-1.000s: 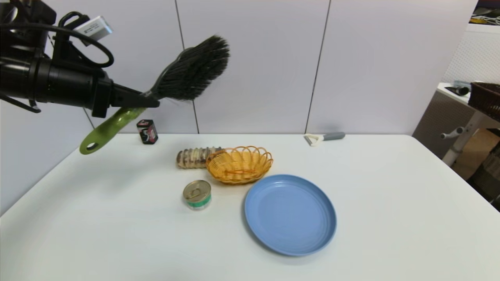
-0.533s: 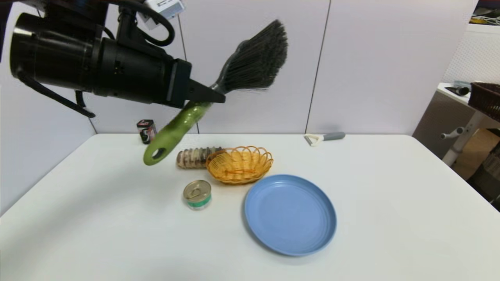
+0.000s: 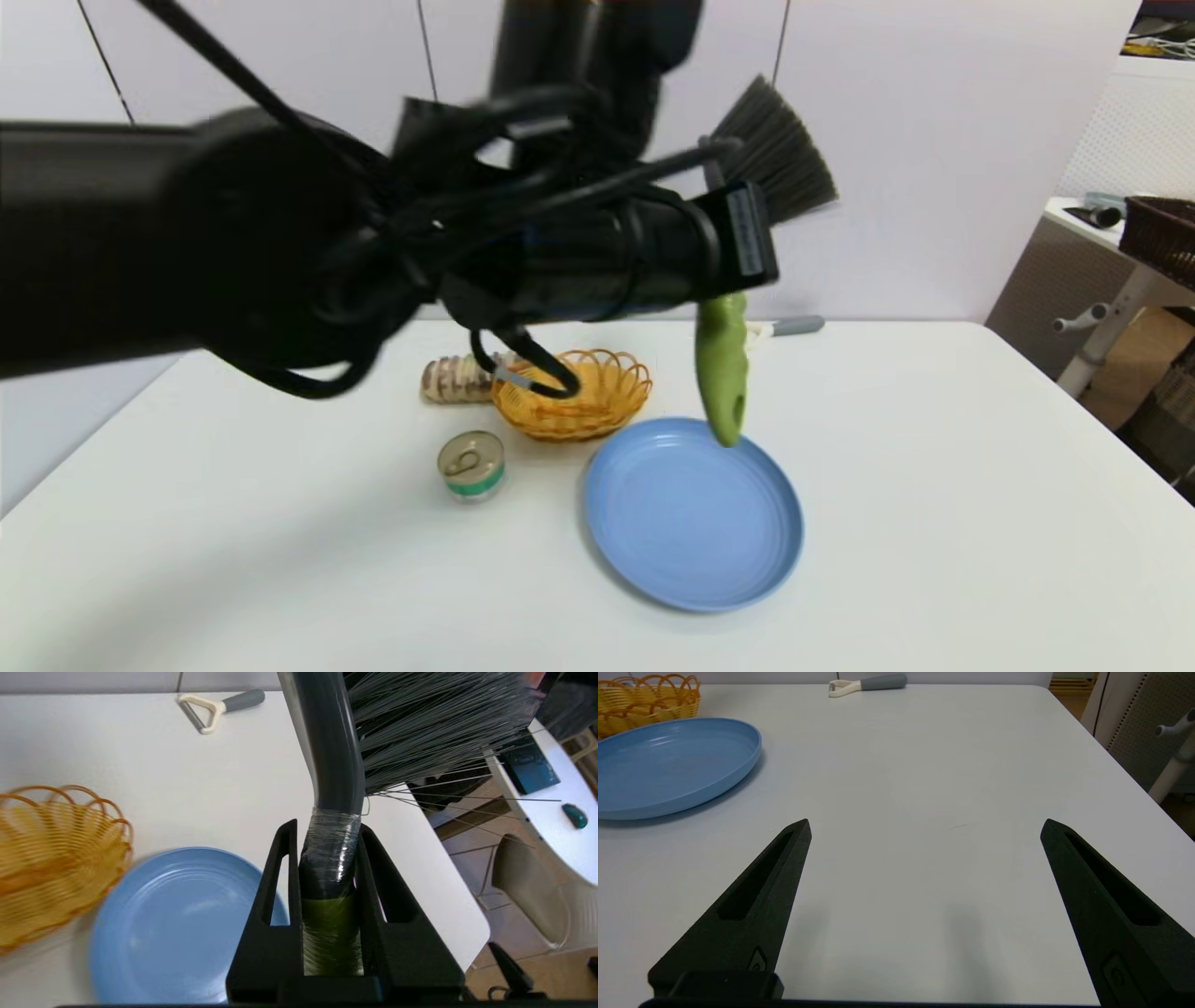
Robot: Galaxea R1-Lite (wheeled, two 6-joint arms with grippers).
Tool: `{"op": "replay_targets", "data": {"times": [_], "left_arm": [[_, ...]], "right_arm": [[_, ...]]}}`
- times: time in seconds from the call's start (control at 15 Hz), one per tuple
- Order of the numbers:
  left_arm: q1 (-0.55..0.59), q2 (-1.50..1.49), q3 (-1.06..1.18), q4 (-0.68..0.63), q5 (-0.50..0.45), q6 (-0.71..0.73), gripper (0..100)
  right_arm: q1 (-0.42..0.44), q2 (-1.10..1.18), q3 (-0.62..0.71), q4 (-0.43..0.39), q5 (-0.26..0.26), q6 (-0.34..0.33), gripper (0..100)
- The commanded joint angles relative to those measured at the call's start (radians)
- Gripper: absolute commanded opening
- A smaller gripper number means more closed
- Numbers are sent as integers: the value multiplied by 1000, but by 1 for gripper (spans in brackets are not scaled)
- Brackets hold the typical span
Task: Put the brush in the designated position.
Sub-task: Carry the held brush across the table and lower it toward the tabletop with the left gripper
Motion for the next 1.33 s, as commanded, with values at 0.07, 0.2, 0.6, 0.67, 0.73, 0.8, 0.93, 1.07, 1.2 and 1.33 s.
{"op": "replay_targets", "data": {"times": [0.07, 0.2, 0.6, 0.67, 0.73, 0.8, 0.93, 1.07, 1.2, 1.33], "left_arm": [[-117, 193, -1, -160, 59, -133, 0], [-151, 251, -1, -192, 62, -153, 0], [-218, 411, 5, -209, 125, -191, 0], [-224, 445, 5, -247, 131, -193, 0], [-227, 466, 5, -281, 131, -198, 0], [-232, 484, 4, -310, 131, -199, 0], [-233, 511, 1, -333, 133, -199, 0], [-233, 526, -1, -335, 133, -198, 0], [-238, 532, -1, -335, 133, -196, 0], [-239, 532, -1, -335, 142, -193, 0]], "right_arm": [[0, -2, 2, 0, 0, 0, 100], [0, -2, 2, 0, 0, 0, 100], [0, -2, 2, 0, 0, 0, 100], [0, 1, 2, 0, 0, 0, 100], [0, 1, 2, 0, 0, 0, 100], [0, 1, 2, 0, 0, 0, 100], [0, 1, 2, 0, 0, 0, 100], [0, -2, 2, 0, 0, 0, 100], [0, 1, 2, 0, 0, 0, 100], [0, 1, 2, 0, 0, 0, 100]]}}
